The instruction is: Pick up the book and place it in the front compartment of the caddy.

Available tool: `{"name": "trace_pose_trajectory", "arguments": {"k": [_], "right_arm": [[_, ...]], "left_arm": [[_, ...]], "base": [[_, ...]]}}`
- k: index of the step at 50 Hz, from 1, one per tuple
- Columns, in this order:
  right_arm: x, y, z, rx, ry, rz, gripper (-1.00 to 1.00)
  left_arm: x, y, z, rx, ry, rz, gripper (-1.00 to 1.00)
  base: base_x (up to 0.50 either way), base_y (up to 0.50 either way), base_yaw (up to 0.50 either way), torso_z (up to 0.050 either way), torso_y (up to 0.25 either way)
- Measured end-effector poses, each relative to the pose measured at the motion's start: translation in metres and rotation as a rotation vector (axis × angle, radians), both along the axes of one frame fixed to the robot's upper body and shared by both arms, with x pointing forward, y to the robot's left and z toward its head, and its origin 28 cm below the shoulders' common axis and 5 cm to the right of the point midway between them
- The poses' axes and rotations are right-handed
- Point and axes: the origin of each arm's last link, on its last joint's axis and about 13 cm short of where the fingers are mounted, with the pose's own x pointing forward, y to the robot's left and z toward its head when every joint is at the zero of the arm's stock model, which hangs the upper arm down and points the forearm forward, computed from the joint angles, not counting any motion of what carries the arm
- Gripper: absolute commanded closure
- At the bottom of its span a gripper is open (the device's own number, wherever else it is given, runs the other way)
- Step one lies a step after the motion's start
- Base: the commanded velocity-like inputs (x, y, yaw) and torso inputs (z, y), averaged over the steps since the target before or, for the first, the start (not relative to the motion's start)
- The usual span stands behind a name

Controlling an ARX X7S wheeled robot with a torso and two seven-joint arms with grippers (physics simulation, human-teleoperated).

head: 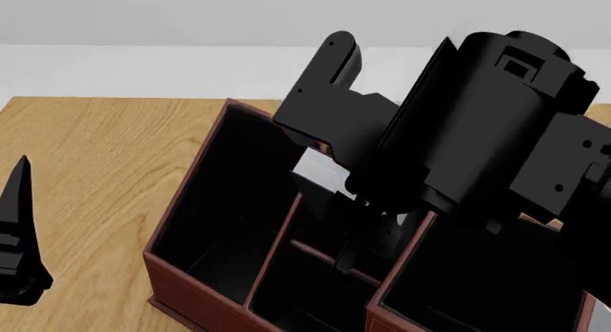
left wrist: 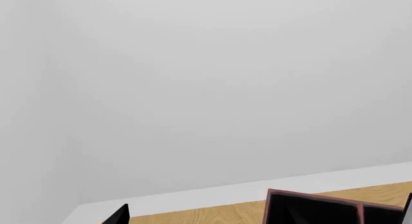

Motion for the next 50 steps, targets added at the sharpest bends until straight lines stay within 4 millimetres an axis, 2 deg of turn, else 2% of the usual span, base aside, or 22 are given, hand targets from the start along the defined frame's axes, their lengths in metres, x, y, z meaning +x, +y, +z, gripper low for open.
{"name": "trace_pose_trajectory", "arguments": {"k": [18, 19, 33, 41, 50], "right_arm": [[0.006, -0.002, -0.008, 0.013, -0.003, -0.024, 1.0], [0.006, -0.002, -0.009, 0.014, -0.002, -0.025, -1.0], [0.011, -0.011, -0.01, -0.027, -0.036, -0.073, -1.0], [0.009, -0.014, -0.001, -0.023, -0.074, -0.086, -1.0], [-0.005, -0.013, 0.016, 0.019, -0.132, -0.083, -1.0]], "left_arm": [[-0.001, 0.001, 0.0, -0.002, -0.002, 0.003, -1.0], [-0.001, 0.001, 0.0, -0.002, -0.002, 0.004, -1.0], [-0.001, 0.0, 0.001, -0.001, -0.004, 0.002, -1.0], [-0.001, 0.0, 0.002, -0.002, -0.005, 0.002, -1.0], [-0.001, 0.001, 0.003, -0.003, -0.008, 0.001, -1.0]], "base": [[0.0, 0.0, 0.0, 0.0, 0.0], [0.0, 0.0, 0.0, 0.0, 0.0], [0.0, 0.0, 0.0, 0.0, 0.0], [0.0, 0.0, 0.0, 0.0, 0.0], [0.0, 0.0, 0.0, 0.0, 0.0]]}}
